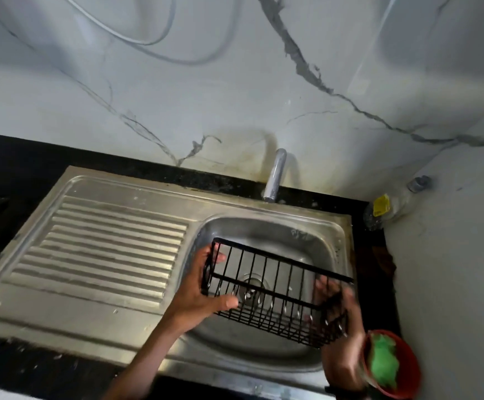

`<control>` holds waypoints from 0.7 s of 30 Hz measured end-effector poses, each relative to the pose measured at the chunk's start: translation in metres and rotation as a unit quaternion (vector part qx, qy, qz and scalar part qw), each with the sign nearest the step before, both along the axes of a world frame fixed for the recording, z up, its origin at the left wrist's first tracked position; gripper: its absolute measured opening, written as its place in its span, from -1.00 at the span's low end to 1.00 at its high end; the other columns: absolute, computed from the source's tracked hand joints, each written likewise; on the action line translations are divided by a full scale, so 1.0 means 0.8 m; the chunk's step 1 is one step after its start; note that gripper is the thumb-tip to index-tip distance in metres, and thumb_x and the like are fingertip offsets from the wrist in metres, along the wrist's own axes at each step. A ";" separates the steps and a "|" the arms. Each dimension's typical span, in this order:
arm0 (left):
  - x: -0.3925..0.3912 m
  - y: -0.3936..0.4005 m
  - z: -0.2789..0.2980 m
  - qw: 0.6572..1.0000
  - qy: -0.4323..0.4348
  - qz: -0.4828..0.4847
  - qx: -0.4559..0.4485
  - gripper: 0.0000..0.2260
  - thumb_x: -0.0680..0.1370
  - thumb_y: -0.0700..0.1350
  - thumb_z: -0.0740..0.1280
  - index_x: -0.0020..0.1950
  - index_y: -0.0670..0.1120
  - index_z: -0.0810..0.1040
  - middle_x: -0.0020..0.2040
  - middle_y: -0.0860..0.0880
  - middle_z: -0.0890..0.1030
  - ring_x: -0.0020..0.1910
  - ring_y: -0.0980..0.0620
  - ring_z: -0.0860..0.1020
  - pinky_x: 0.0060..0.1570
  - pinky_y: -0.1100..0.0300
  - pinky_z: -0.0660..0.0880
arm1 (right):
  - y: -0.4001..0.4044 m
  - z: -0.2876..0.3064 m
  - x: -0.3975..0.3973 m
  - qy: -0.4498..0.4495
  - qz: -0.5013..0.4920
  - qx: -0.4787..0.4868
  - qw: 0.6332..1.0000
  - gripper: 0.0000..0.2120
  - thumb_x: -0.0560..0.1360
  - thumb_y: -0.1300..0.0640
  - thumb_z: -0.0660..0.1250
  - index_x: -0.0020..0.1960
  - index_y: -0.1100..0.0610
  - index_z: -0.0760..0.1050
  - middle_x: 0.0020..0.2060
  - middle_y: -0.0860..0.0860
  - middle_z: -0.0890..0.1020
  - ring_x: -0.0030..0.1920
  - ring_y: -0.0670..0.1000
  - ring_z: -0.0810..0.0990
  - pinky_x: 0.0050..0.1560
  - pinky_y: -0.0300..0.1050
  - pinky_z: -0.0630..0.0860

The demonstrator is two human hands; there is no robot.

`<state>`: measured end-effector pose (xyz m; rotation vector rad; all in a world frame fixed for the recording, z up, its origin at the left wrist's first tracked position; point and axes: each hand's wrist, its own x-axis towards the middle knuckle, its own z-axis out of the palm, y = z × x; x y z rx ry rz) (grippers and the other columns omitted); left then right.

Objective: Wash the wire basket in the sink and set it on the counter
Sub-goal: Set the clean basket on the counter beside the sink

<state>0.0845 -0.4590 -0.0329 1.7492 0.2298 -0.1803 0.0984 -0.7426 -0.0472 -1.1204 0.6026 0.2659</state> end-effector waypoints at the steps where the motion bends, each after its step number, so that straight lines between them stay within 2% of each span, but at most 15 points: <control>1: 0.011 -0.007 -0.001 1.000 0.028 0.006 0.007 -0.27 0.30 0.33 0.58 0.40 0.36 0.36 0.34 0.16 0.52 0.41 0.11 0.46 0.39 0.06 0.41 | 0.002 -0.005 0.001 0.022 0.028 -0.029 0.999 -0.48 0.40 -0.40 0.33 0.00 0.04 0.67 -0.08 -0.03 0.71 -0.10 0.03 0.63 0.00 0.05 0.57; 2: 0.015 -0.015 0.003 0.996 0.083 0.012 0.020 -0.32 0.36 0.36 0.51 0.42 0.36 0.34 0.37 0.20 0.47 0.43 0.07 0.43 0.38 0.06 0.40 | 0.003 -0.002 -0.005 0.043 0.064 -0.039 0.996 -0.44 0.30 -0.44 0.35 -0.12 0.06 0.62 -0.25 0.00 0.64 -0.28 0.04 0.54 -0.21 -0.06 0.51; 3: 0.019 -0.022 0.002 0.991 0.125 0.015 0.039 -0.29 0.41 0.39 0.42 0.51 0.31 0.27 0.45 0.18 0.40 0.51 0.01 0.35 0.43 0.02 0.34 | 0.007 0.000 -0.002 0.077 0.081 -0.042 0.993 -0.46 0.27 -0.45 0.36 -0.20 0.04 0.54 -0.38 0.00 0.52 -0.41 0.03 0.42 -0.35 -0.16 0.39; 5: 0.018 -0.018 -0.001 0.989 0.134 0.019 0.066 -0.16 0.47 0.44 0.32 0.65 0.21 0.08 0.59 0.12 0.24 0.62 -0.03 0.18 0.50 -0.04 0.20 | 0.012 -0.007 0.008 0.119 0.062 -0.070 0.988 -0.50 0.36 -0.47 0.31 -0.18 -0.01 0.49 -0.41 -0.04 0.45 -0.44 0.01 0.36 -0.46 -0.23 0.36; 6: 0.017 -0.014 0.000 0.989 0.132 0.018 0.071 -0.12 0.46 0.47 0.31 0.66 0.21 0.03 0.63 0.11 0.18 0.63 -0.03 0.13 0.52 -0.07 0.16 | 0.012 -0.012 0.013 0.137 0.041 -0.087 0.986 -0.48 0.37 -0.51 0.29 -0.09 -0.05 0.53 -0.36 -0.04 0.48 -0.39 0.02 0.40 -0.46 -0.20 0.41; 8: 0.015 -0.006 0.005 0.990 0.115 0.002 0.082 -0.04 0.41 0.57 0.26 0.66 0.27 -0.07 0.66 0.17 0.04 0.65 0.03 0.03 0.56 -0.15 0.08 | 0.007 -0.014 0.009 0.091 0.027 -0.083 0.992 -0.32 0.27 -0.59 0.32 0.13 -0.09 0.56 -0.24 -0.04 0.54 -0.30 0.04 0.45 -0.39 -0.14 0.46; 10: 0.017 -0.003 0.017 0.992 0.049 -0.008 0.114 -0.05 0.37 0.62 0.18 0.64 0.34 -0.12 0.64 0.27 -0.05 0.61 0.18 -0.04 0.58 -0.09 0.01 | 0.008 -0.010 0.006 0.047 0.040 -0.076 0.995 -0.20 0.25 -0.59 0.35 0.24 -0.04 0.57 -0.14 -0.03 0.61 -0.20 0.07 0.54 -0.25 -0.02 0.52; 12: 0.017 0.001 0.033 0.993 0.038 -0.004 0.115 -0.09 0.41 0.57 0.21 0.63 0.31 -0.11 0.65 0.21 0.04 0.61 0.14 0.04 0.52 0.01 0.03 | 0.021 0.013 0.002 0.026 0.052 -0.080 0.995 -0.32 0.38 -0.53 0.29 0.26 -0.06 0.59 -0.05 -0.02 0.68 -0.05 0.15 0.62 -0.12 0.10 0.56; 13: 0.016 0.006 0.035 0.994 0.056 -0.002 0.098 -0.10 0.44 0.52 0.28 0.65 0.26 -0.06 0.65 0.14 0.11 0.61 0.06 0.11 0.49 0.03 0.05 | 0.028 0.025 0.000 0.019 0.065 -0.075 0.995 -0.42 0.48 -0.46 0.24 0.25 -0.06 0.60 -0.10 -0.02 0.70 -0.06 0.14 0.62 -0.13 0.09 0.55; 15: 0.008 0.022 0.032 0.992 0.102 0.010 0.073 -0.08 0.40 0.49 0.40 0.63 0.21 0.11 0.62 0.03 0.26 0.56 -0.07 0.29 0.53 -0.08 0.21 | 0.038 0.033 -0.002 -0.002 0.080 -0.067 0.995 -0.56 0.58 -0.34 0.16 0.16 -0.07 0.61 -0.24 -0.05 0.72 -0.16 0.08 0.61 -0.17 0.03 0.49; 16: 0.003 0.028 0.031 0.990 0.118 0.015 0.078 -0.03 0.34 0.53 0.41 0.62 0.17 0.16 0.60 -0.01 0.33 0.52 -0.10 0.36 0.52 -0.13 0.31 | 0.041 0.037 -0.004 0.001 0.094 -0.075 0.993 -0.57 0.59 -0.33 0.16 0.13 -0.07 0.62 -0.24 -0.05 0.73 -0.16 0.08 0.61 -0.14 0.03 0.48; 18: -0.008 0.044 0.033 0.986 0.135 0.025 0.092 0.06 0.26 0.59 0.40 0.62 0.11 0.20 0.55 -0.04 0.40 0.48 -0.13 0.43 0.46 -0.11 0.41 | 0.059 0.043 -0.005 -0.003 0.146 -0.098 0.984 -0.52 0.53 -0.38 0.23 0.17 -0.06 0.63 -0.09 -0.04 0.73 -0.07 0.09 0.63 -0.02 0.07 0.50; 20: -0.019 0.062 0.040 0.983 0.136 0.057 0.106 0.08 0.26 0.60 0.37 0.62 0.08 0.21 0.52 -0.05 0.43 0.39 -0.10 0.51 0.36 0.00 0.50 | 0.078 0.043 -0.005 -0.013 0.198 -0.122 0.973 -0.47 0.46 -0.44 0.31 0.32 -0.21 0.55 0.21 -0.16 0.67 0.21 0.02 0.61 0.23 0.19 0.49; 21: -0.025 0.072 0.045 0.981 0.135 0.071 0.118 0.08 0.26 0.61 0.35 0.63 0.06 0.20 0.50 -0.06 0.45 0.28 -0.05 0.58 0.24 0.06 0.55 | 0.088 0.046 -0.006 -0.029 0.222 -0.135 0.965 -0.43 0.43 -0.45 0.34 0.38 -0.26 0.49 0.30 -0.21 0.61 0.31 -0.04 0.55 0.32 0.25 0.44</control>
